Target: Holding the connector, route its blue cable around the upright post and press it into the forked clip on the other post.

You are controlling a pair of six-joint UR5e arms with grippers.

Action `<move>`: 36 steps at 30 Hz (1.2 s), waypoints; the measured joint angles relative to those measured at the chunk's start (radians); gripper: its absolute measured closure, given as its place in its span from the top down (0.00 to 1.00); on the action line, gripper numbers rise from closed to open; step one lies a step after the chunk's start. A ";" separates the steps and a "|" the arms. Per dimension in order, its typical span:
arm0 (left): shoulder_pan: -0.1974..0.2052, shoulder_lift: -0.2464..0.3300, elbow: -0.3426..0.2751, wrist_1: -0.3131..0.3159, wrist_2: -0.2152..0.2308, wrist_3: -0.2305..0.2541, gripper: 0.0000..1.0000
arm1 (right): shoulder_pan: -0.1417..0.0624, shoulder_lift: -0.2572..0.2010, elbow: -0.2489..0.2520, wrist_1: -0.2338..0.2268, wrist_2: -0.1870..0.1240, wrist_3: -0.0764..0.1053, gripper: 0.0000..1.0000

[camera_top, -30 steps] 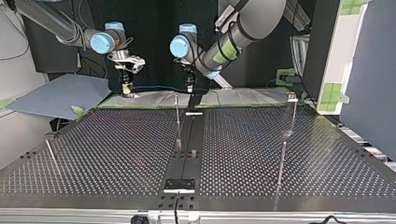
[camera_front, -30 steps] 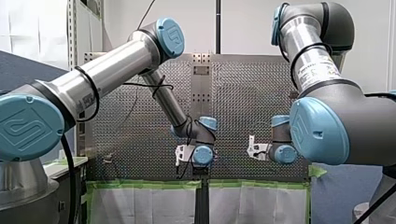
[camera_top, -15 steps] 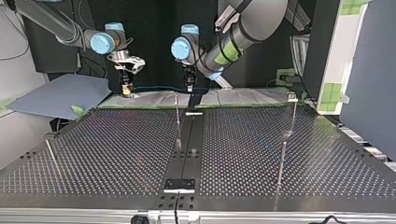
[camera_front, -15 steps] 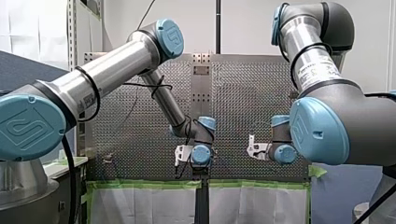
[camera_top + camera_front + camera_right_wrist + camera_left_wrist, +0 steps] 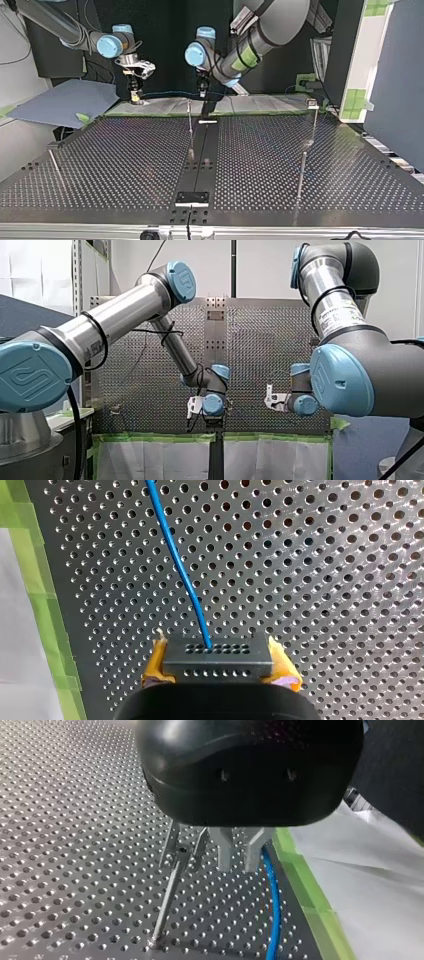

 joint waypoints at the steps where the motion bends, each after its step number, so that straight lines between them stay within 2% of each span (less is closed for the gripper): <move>1: 0.004 0.000 0.000 -0.005 0.006 -0.005 0.24 | 0.000 0.000 0.000 0.000 0.000 0.000 0.00; 2: 0.008 0.000 0.000 -0.012 0.013 -0.010 0.29 | 0.000 0.000 0.000 0.000 0.000 0.000 0.00; 3: 0.012 0.000 0.000 -0.021 0.023 -0.017 0.29 | 0.000 0.000 0.000 -0.001 0.000 0.000 0.00; 7: 0.023 0.000 0.000 -0.055 0.057 -0.034 0.42 | 0.000 0.000 0.000 -0.001 0.000 0.000 0.00; 18: 0.047 0.001 0.005 -0.143 0.132 -0.039 0.42 | 0.000 0.000 0.000 -0.002 -0.002 -0.003 0.00; 22: 0.053 0.006 0.015 -0.168 0.125 -0.037 0.44 | 0.001 0.000 0.000 -0.002 -0.003 -0.006 0.00; 26: 0.055 0.021 0.021 -0.167 0.107 -0.039 0.44 | 0.003 0.000 -0.001 -0.002 -0.003 -0.007 0.00; 36: 0.046 0.042 0.022 -0.211 0.115 -0.040 0.44 | 0.006 0.000 -0.001 -0.003 -0.012 -0.008 0.00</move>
